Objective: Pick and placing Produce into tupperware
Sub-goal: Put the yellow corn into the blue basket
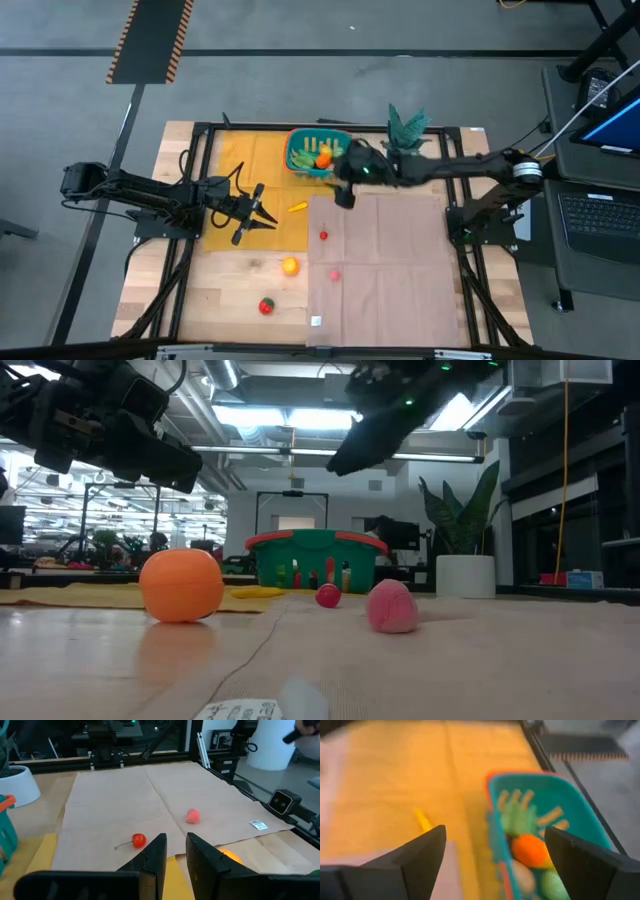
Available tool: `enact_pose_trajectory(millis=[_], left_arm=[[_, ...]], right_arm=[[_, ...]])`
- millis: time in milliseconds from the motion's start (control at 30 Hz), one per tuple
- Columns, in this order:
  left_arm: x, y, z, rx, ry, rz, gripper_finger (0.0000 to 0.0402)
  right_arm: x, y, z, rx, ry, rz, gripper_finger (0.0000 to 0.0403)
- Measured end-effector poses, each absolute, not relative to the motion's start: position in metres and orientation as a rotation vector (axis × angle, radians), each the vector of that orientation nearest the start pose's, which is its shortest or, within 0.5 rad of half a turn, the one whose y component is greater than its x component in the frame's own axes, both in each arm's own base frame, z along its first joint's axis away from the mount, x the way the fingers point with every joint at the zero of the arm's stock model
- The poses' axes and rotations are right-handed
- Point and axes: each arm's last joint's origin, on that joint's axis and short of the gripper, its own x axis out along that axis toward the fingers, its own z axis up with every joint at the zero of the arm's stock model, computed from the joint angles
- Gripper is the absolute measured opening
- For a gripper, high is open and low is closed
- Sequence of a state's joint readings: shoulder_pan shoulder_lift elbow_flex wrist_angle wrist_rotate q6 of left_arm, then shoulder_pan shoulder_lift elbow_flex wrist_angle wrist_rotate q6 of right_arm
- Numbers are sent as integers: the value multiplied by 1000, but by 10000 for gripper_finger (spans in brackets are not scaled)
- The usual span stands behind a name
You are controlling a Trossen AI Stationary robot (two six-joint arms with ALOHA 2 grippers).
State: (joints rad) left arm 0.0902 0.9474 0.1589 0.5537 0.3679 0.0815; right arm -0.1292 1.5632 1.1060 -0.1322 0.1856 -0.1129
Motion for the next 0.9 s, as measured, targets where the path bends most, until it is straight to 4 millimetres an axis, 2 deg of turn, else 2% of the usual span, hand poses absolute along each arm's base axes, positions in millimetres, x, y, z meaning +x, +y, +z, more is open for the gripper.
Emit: enact_pose_trajectory(millis=[133,400,500,700,900], left_arm=[[174,5,164,27,218,-285,66],[174,6,164,30,219,-259,66],[174,7,164,40,221,-220,66],[174,9,164,53,221,-163,66],[183,14,172,-2,266,0,66]], right_arm=[[321,-20,245,-86,459,-211,339],[294,22,212,-59,353,-87,339],[286,31,198,-37,364,-61,339],[268,44,182,3,236,-9,339],[257,40,171,-2,203,-14,339]])
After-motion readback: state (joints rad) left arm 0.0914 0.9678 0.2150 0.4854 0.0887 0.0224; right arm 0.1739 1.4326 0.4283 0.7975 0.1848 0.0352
